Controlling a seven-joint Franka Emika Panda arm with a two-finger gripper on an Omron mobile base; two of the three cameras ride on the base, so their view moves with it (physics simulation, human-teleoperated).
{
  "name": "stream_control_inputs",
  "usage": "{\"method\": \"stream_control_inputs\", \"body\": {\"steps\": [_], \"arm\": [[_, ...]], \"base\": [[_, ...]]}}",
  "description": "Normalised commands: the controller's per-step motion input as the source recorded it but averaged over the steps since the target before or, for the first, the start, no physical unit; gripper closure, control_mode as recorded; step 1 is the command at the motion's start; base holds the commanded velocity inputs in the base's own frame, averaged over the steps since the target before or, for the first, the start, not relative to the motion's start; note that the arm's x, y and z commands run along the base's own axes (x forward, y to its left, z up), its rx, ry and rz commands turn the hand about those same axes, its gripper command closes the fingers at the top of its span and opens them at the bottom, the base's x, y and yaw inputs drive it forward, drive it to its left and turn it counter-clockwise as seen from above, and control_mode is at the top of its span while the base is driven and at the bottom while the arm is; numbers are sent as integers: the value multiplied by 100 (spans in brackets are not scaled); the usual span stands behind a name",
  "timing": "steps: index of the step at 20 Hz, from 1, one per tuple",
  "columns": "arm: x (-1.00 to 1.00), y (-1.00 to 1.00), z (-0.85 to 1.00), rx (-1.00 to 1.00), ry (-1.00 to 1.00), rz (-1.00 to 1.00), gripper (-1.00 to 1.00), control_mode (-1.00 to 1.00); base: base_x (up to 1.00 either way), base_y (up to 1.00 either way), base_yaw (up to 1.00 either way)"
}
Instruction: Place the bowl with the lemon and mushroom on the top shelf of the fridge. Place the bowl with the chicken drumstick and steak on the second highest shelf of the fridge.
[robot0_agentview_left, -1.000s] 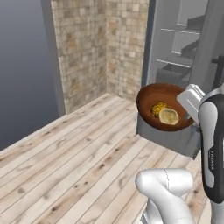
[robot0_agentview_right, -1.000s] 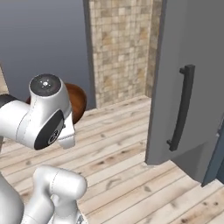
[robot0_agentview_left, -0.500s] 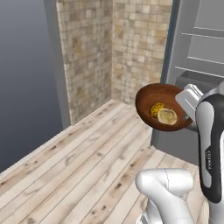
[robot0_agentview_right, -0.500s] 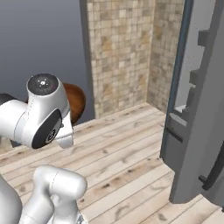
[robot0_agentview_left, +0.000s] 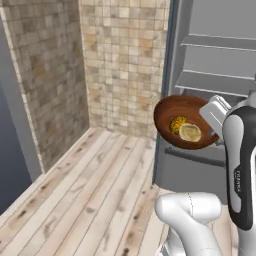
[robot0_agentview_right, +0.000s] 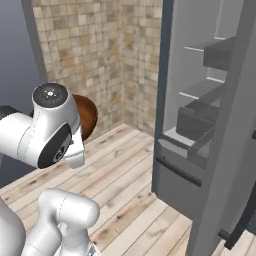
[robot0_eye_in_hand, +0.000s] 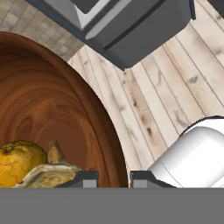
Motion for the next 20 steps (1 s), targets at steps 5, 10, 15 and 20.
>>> {"method": "stream_control_inputs", "body": {"steps": [5,10,15,20], "arm": [[0,0,0,0,0,0,100,100],[0,0,0,0,0,0,100,100],[0,0,0,0,0,0,100,100],[0,0,0,0,0,0,100,100]], "base": [[100,6,-48],[80,0,-49],[68,0,-47],[69,2,-25]]}}
